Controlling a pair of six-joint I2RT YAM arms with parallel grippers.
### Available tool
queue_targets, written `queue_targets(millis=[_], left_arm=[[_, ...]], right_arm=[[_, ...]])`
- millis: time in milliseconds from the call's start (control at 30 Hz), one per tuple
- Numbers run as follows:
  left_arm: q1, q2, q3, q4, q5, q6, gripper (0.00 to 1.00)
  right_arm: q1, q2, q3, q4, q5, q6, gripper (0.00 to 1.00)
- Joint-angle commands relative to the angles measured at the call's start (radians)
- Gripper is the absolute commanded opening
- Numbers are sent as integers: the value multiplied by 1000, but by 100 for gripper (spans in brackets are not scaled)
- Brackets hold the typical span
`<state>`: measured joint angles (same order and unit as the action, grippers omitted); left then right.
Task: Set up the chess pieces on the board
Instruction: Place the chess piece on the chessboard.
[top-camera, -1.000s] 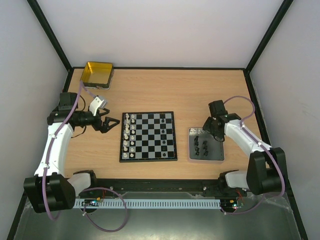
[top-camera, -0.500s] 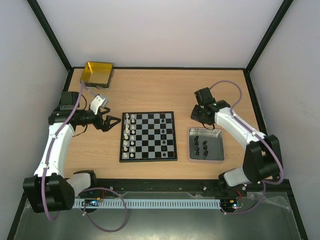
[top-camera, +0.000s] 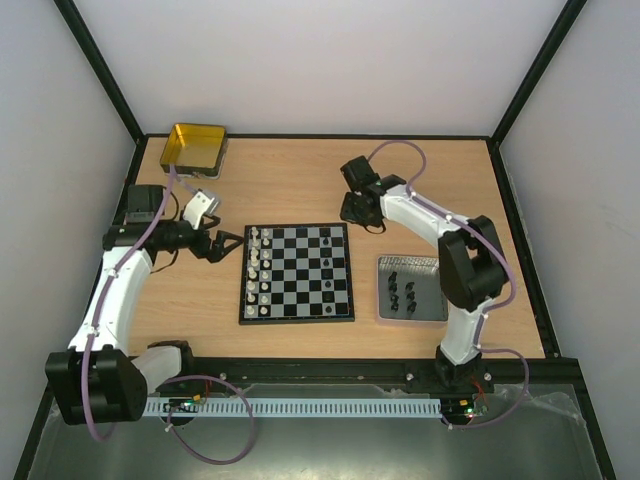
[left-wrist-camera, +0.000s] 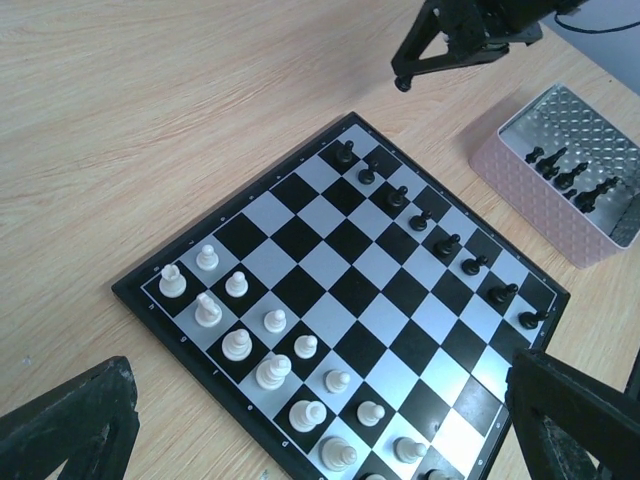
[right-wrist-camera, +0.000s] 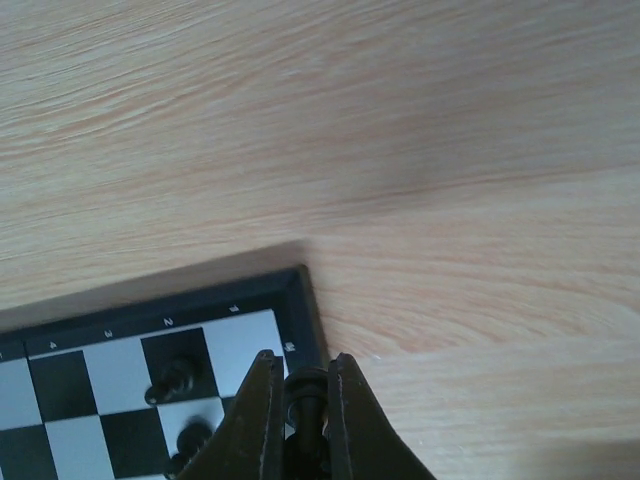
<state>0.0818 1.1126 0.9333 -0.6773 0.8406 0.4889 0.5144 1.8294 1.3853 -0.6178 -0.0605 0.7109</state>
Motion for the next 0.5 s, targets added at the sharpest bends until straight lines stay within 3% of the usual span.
queue_targets(millis=[0,467], left_arm=[[-22,9,-6,29,-38,-23,99],[-57,21,-13,51,-78,-39,99]], right_arm=[[10,91,92,-37,7,-26,2],[56,224,217,-81,-13,-42,2]])
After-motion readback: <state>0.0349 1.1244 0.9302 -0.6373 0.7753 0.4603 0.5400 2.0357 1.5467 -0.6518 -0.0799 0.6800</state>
